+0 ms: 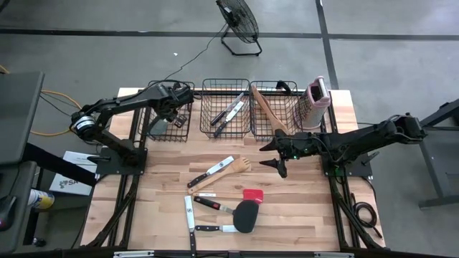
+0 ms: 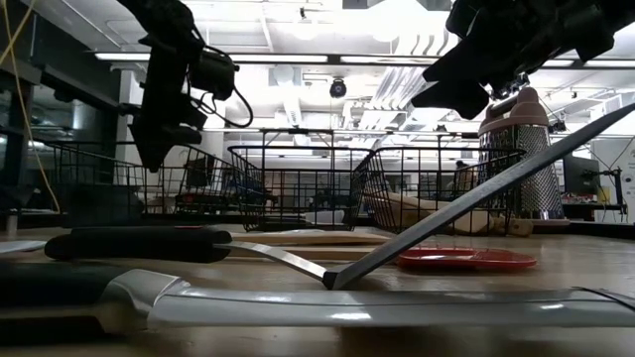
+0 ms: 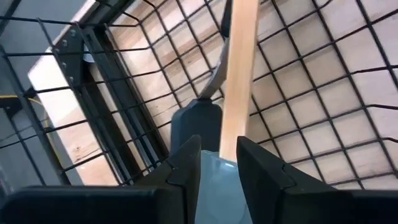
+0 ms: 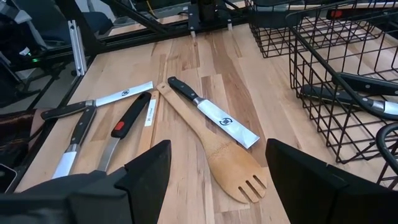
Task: Pick & Place Kitchen Items
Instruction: Put the black knife into the middle black wire basket
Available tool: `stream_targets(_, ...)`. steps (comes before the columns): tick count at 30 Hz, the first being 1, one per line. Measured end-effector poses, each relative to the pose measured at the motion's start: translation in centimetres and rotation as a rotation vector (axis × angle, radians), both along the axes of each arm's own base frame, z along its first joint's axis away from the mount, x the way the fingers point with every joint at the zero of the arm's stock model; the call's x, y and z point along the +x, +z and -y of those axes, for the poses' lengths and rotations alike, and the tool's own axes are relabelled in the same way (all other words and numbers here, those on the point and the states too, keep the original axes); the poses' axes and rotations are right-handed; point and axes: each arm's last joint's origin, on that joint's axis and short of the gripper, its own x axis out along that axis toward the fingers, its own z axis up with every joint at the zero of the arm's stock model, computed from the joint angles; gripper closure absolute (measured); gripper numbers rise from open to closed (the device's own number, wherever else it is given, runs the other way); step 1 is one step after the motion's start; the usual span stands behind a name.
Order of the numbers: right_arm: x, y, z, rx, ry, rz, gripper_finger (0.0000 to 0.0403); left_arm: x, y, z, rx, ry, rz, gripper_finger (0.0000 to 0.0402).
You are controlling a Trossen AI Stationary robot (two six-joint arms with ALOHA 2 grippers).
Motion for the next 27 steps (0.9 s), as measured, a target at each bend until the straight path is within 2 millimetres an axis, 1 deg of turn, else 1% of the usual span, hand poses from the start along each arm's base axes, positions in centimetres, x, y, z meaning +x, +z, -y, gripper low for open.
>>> stream_targets(8, 0.0, 0.0, 0.0, 0.0, 0.0, -0.005, 0.0149, -0.1, 0.1, 0.1, -0.02, -0.017, -0.008, 0.0301)
stream_targets(13, -0.1, -0.1, 0.0, 0.002, -0.001, -0.015, 0.0149, -0.8, 1.0, 0.5, 0.016, -0.031, -0.018, 0.03)
stream_targets(19, -0.1, -0.2, 0.0, 0.002, -0.001, -0.022, 0.0149, -2.0, 3.2, 1.5, 0.057, -0.049, 0.082, 0.03)
stream_targets(27, -0.1, -0.2, 0.0, 0.002, -0.001, -0.023, 0.0149, -3.4, 5.6, 3.3, -0.008, -0.095, 0.329, 0.03)
